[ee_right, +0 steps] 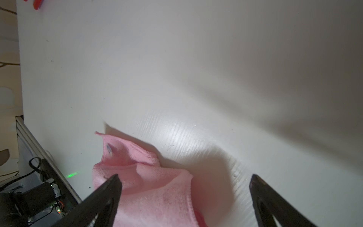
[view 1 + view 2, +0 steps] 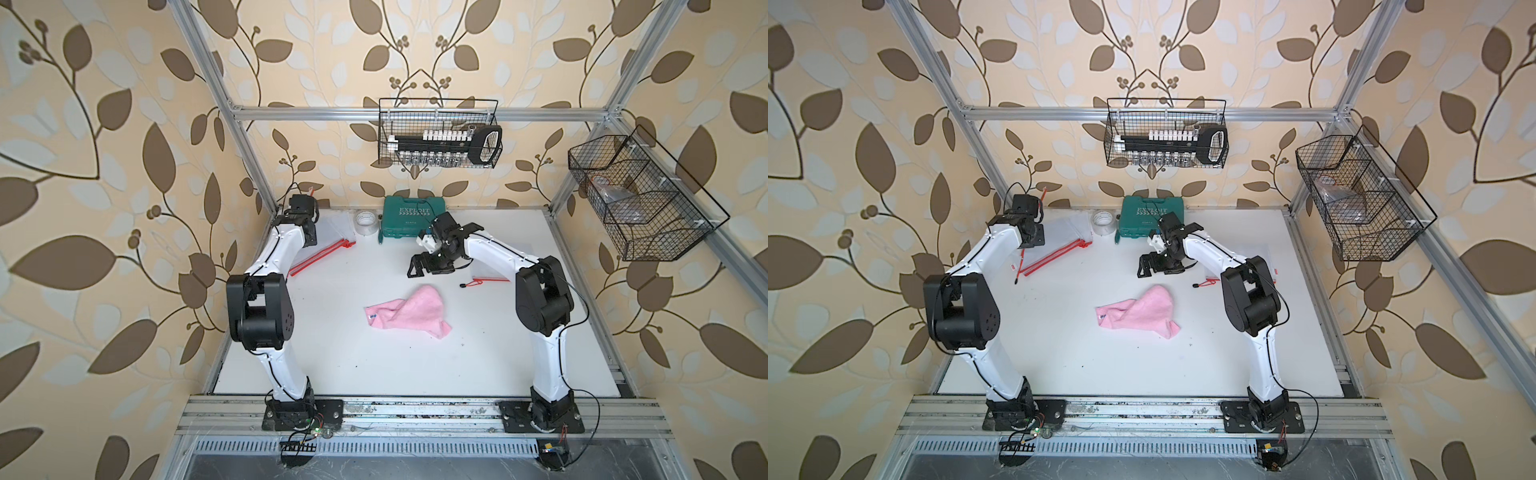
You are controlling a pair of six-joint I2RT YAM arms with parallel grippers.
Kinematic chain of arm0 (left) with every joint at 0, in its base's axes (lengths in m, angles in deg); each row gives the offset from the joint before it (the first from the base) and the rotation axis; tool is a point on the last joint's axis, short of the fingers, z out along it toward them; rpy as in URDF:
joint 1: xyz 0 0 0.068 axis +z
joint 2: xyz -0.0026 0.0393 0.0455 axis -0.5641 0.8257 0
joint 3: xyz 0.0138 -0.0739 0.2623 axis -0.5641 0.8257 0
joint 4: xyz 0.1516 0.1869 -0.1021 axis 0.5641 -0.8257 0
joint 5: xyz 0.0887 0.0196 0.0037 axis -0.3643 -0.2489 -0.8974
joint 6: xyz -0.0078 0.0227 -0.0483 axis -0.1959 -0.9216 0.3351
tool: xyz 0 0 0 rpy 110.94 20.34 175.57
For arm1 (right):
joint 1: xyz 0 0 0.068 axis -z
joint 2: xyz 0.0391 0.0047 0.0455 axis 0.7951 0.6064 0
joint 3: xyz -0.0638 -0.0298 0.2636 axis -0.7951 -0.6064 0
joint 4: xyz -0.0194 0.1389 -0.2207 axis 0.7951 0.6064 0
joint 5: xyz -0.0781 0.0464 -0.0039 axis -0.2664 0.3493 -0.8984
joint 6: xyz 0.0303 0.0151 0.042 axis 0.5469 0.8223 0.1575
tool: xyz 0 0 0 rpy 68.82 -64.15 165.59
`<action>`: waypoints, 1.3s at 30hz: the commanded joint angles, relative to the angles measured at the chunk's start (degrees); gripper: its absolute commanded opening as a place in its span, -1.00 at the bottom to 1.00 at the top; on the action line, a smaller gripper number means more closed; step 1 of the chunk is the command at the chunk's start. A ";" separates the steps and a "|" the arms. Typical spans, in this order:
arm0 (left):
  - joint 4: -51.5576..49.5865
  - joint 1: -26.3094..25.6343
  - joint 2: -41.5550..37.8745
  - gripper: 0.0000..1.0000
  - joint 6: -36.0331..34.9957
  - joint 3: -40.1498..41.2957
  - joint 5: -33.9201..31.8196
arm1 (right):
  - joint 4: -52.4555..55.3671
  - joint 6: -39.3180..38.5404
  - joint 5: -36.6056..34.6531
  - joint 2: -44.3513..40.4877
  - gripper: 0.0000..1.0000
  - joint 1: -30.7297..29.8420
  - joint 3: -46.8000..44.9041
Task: Wipe the document bag
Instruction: Move the document bag to the center of the board.
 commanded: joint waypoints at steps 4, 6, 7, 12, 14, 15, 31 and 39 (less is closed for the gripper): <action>-7.16 -12.23 -8.26 -1.00 9.30 10.48 7.33 | 7.26 -4.83 -12.02 -2.06 0.97 -8.01 -4.14; -7.89 -15.15 -10.34 -1.00 11.79 13.79 8.50 | 8.72 -4.97 -15.56 -1.87 0.97 -9.77 -5.53; -8.02 -16.27 -11.34 -1.00 12.72 15.27 8.85 | 8.71 -4.77 -16.44 -2.19 0.97 -10.38 -6.76; -8.46 -21.73 -14.71 -1.00 15.83 21.89 9.38 | 6.25 -3.61 -16.75 -7.66 0.97 -14.00 -16.13; -8.17 -23.92 -14.75 -1.00 16.31 23.07 10.20 | 5.00 -3.01 -17.62 -9.05 0.97 -15.53 -19.84; -8.21 -25.31 -14.40 -1.00 16.47 23.43 10.17 | 4.90 -2.54 -18.99 -8.92 0.96 -16.39 -21.29; -2.66 -30.00 -9.96 -1.00 14.88 26.63 15.15 | 7.21 11.84 -27.31 -16.46 -1.00 -13.05 -30.10; 0.30 -44.70 -5.85 -1.00 17.60 28.97 14.57 | 9.67 12.13 -23.21 -30.24 -1.00 -8.16 -19.12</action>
